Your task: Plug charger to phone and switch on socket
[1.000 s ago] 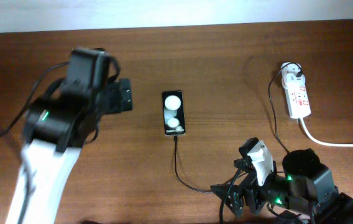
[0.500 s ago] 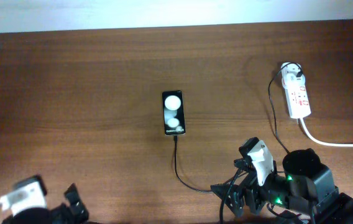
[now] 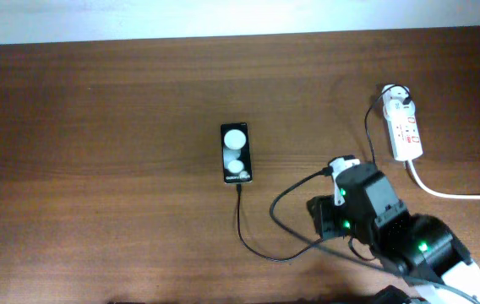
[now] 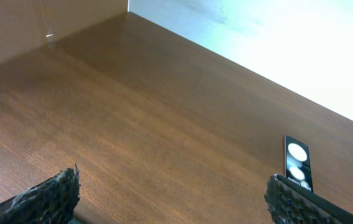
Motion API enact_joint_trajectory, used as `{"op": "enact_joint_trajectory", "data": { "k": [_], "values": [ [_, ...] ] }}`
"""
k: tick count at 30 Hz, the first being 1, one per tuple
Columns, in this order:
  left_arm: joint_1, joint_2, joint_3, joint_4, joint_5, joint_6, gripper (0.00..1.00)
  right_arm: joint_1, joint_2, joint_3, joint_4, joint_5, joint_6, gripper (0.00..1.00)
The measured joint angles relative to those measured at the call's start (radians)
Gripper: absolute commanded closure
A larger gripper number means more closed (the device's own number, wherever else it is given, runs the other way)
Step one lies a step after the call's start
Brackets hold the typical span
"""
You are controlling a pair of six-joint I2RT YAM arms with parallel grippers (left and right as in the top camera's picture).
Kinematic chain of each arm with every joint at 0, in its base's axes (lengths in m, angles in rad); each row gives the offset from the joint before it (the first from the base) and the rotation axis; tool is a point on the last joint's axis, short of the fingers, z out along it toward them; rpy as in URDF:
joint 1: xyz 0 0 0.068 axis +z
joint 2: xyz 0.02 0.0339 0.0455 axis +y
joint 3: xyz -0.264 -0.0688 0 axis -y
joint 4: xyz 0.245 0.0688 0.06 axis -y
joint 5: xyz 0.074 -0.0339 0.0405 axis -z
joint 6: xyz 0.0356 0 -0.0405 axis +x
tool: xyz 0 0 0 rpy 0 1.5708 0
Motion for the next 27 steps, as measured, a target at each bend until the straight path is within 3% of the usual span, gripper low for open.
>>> {"op": "enact_joint_trajectory", "data": {
  "k": [5,11,18,27],
  "values": [
    [0.000,-0.003,0.002,-0.003,-0.002,0.000,0.01,-0.435,0.220,0.254,-0.099,0.029,0.026,0.95],
    [0.000,-0.004,0.004,-0.003,0.000,0.000,0.01,-0.800,0.648,0.627,-0.136,0.028,0.092,0.96],
    [0.000,-0.004,0.004,-0.003,0.000,0.000,0.01,-0.942,0.921,0.705,-0.003,-0.067,0.116,0.96],
    [0.000,-0.004,0.005,-0.003,0.000,0.000,0.01,-0.946,1.169,0.705,0.174,-0.133,0.070,0.96]
  ]
}}
